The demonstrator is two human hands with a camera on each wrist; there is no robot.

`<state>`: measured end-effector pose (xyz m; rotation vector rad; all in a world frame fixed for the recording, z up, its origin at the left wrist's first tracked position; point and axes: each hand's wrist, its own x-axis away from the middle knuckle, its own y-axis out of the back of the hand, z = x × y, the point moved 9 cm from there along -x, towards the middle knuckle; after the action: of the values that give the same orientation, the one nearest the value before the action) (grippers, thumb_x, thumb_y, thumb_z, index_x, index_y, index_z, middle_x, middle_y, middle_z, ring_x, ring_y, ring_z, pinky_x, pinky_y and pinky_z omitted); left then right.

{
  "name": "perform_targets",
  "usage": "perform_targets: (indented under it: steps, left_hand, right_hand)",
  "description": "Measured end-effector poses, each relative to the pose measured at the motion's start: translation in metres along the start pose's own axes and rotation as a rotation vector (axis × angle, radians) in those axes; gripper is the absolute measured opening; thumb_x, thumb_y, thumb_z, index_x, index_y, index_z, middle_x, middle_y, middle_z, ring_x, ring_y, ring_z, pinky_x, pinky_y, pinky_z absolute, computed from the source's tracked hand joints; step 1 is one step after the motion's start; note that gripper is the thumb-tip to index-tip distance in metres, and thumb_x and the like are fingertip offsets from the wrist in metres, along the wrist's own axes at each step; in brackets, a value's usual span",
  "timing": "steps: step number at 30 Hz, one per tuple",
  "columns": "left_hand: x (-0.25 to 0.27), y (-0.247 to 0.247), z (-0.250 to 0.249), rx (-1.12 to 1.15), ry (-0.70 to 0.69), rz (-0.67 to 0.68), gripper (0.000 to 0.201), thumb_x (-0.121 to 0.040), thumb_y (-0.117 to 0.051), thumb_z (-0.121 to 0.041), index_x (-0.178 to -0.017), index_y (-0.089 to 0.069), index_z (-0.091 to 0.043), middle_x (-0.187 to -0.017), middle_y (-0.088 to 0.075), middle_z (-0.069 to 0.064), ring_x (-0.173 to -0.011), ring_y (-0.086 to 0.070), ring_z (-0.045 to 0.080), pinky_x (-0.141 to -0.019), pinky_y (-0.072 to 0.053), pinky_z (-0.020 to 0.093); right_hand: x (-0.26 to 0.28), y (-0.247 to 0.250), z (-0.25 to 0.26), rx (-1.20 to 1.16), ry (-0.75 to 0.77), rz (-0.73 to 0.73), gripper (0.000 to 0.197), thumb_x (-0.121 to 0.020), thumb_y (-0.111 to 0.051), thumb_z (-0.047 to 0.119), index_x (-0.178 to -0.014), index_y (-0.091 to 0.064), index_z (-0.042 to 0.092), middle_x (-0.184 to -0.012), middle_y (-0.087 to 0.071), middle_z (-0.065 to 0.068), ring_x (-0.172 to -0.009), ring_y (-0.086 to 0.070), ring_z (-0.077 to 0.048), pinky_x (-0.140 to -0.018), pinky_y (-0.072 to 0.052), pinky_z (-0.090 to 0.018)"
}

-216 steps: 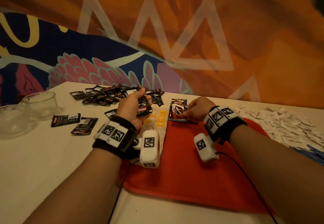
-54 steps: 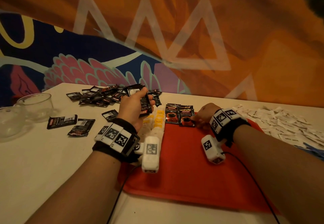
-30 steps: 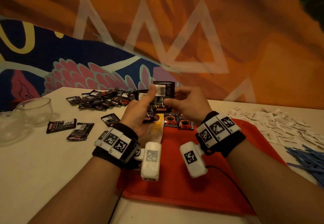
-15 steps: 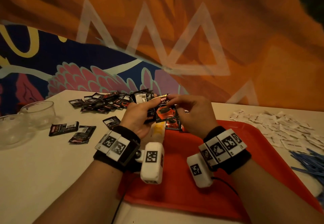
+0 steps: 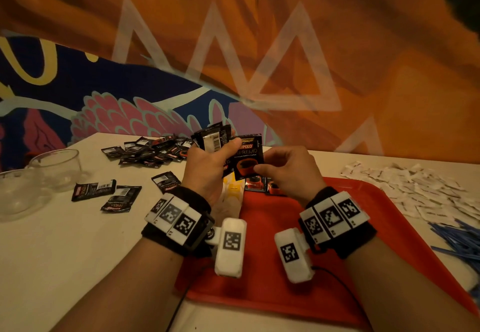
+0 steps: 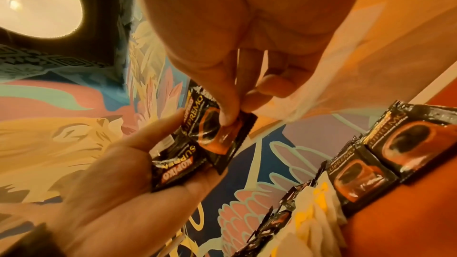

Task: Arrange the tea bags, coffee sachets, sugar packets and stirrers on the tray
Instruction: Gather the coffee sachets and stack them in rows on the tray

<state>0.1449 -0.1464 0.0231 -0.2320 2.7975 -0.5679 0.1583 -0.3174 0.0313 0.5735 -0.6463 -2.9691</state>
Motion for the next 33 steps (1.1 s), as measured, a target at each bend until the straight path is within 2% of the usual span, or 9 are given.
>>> perform_targets:
  steps: [3,6,8,14,20,25,28,31,33]
  left_hand:
    - [0.001,-0.002,-0.007,-0.082,-0.074,0.013,0.016,-0.088,-0.07,-0.003,-0.098,-0.07,-0.015,-0.098,-0.074,0.009,-0.103,-0.071,0.03,-0.096,-0.054,0.052]
    - [0.004,-0.005,-0.013,-0.167,-0.132,0.035,0.013,-0.087,-0.072,-0.006,-0.097,-0.071,-0.015,-0.096,-0.076,0.007,-0.098,-0.073,0.024,-0.093,-0.057,0.046]
    - [0.006,-0.008,-0.013,-0.195,-0.145,0.053,0.012,-0.088,-0.072,-0.009,-0.098,-0.071,-0.015,-0.096,-0.076,0.007,-0.096,-0.073,0.022,-0.091,-0.058,0.043]
    - [0.004,-0.005,-0.012,-0.222,-0.148,0.032,0.013,-0.088,-0.073,-0.011,-0.099,-0.072,-0.017,-0.096,-0.076,0.006,-0.095,-0.073,0.021,-0.086,-0.059,0.04]
    - [0.005,-0.005,-0.014,-0.25,-0.163,0.033,0.016,-0.086,-0.075,-0.012,-0.102,-0.071,-0.01,-0.098,-0.075,0.014,-0.095,-0.073,0.028,-0.085,-0.059,0.045]
    - [0.007,-0.011,-0.012,-0.229,-0.121,0.073,0.013,-0.086,-0.075,-0.014,-0.098,-0.071,-0.013,-0.101,-0.074,0.016,-0.098,-0.072,0.029,-0.09,-0.058,0.049]
    - [0.005,-0.007,-0.014,-0.228,-0.133,0.044,0.011,-0.087,-0.074,-0.01,-0.097,-0.071,-0.01,-0.097,-0.075,0.012,-0.094,-0.073,0.025,-0.089,-0.058,0.047]
    - [0.005,-0.004,-0.013,-0.157,-0.108,0.015,0.01,-0.088,-0.071,-0.006,-0.093,-0.069,-0.014,-0.093,-0.075,0.008,-0.092,-0.074,0.022,-0.082,-0.06,0.038]
    - [0.005,-0.007,-0.008,-0.144,-0.06,0.044,0.009,-0.088,-0.072,-0.01,-0.096,-0.069,-0.011,-0.097,-0.074,0.012,-0.094,-0.074,0.026,-0.08,-0.06,0.038]
  right_hand:
    - [0.001,0.0,0.004,-0.023,0.033,0.01,0.016,-0.082,-0.079,0.017,-0.097,-0.074,0.022,-0.092,-0.074,0.007,-0.079,-0.07,-0.005,-0.067,-0.053,-0.019]
    - [0.002,-0.005,0.012,-0.286,0.054,0.035,0.024,-0.085,-0.075,0.016,-0.11,-0.072,0.012,-0.102,-0.075,-0.005,-0.09,-0.074,-0.02,-0.077,-0.06,-0.034]
    - [0.002,-0.002,0.015,-0.436,0.049,0.004,0.016,-0.09,-0.068,0.009,-0.105,-0.073,0.005,-0.097,-0.076,-0.011,-0.086,-0.075,-0.024,-0.073,-0.059,-0.031]
    - [0.002,0.0,0.016,-0.465,0.034,-0.011,0.015,-0.089,-0.069,0.01,-0.101,-0.072,0.001,-0.091,-0.075,-0.014,-0.078,-0.075,-0.023,-0.063,-0.057,-0.026]
    - [0.003,0.0,0.016,-0.56,-0.015,0.001,0.017,-0.094,-0.063,0.012,-0.102,-0.071,-0.001,-0.084,-0.074,-0.01,-0.065,-0.071,-0.012,-0.054,-0.051,-0.018]
    - [0.002,0.002,0.011,-0.52,-0.041,-0.023,0.018,-0.094,-0.063,0.015,-0.098,-0.072,0.0,-0.081,-0.073,-0.01,-0.062,-0.07,-0.012,-0.051,-0.05,-0.019]
    - [0.002,-0.003,0.01,-0.427,-0.033,0.062,0.013,-0.09,-0.069,0.017,-0.093,-0.074,0.006,-0.087,-0.076,-0.01,-0.078,-0.074,-0.02,-0.066,-0.058,-0.029]
    - [0.001,-0.003,0.004,-0.141,0.0,0.077,0.013,-0.084,-0.077,0.022,-0.088,-0.077,0.01,-0.085,-0.077,-0.005,-0.083,-0.074,-0.02,-0.083,-0.059,-0.044]
    - [0.001,0.0,0.006,-0.058,0.025,0.059,0.008,-0.084,-0.077,0.023,-0.086,-0.078,0.015,-0.081,-0.076,-0.001,-0.079,-0.073,-0.013,-0.077,-0.059,-0.035]
